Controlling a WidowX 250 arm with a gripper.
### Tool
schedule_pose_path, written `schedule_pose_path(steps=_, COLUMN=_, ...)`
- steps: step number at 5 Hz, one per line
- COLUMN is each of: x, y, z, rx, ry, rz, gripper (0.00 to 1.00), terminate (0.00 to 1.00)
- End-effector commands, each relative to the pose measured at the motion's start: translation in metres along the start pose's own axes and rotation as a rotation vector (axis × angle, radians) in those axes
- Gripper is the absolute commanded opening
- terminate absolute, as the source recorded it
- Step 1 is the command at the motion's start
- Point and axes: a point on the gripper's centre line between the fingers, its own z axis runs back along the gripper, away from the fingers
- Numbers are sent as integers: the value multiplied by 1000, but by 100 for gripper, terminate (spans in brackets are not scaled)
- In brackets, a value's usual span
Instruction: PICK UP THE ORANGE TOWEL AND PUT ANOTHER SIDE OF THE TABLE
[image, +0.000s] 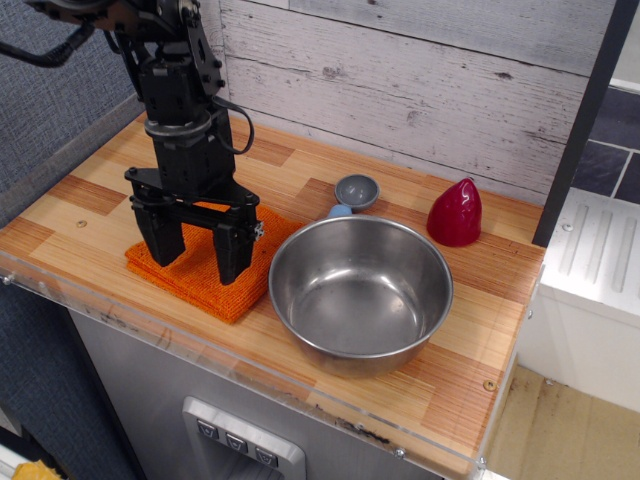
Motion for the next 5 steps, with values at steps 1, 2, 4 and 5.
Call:
schedule_pose_path(steps=1, x=10, y=-25, z=75, rx=46, ry=-197, rz=-51, gripper=100, terminate=0)
schedule_pose_path(steps=2, x=17, y=-46, z=105, rx=38, ry=-279, rz=-89, gripper=100, terminate=0)
schedule_pose_path(steps=4, x=22, y=-53, z=108, rx=60, ry=-269, rz=-123, gripper=100, terminate=0)
schedule_pose_path(steps=5, x=22, y=-53, z=108, rx=60, ry=-269, rz=-123, gripper=100, terminate=0)
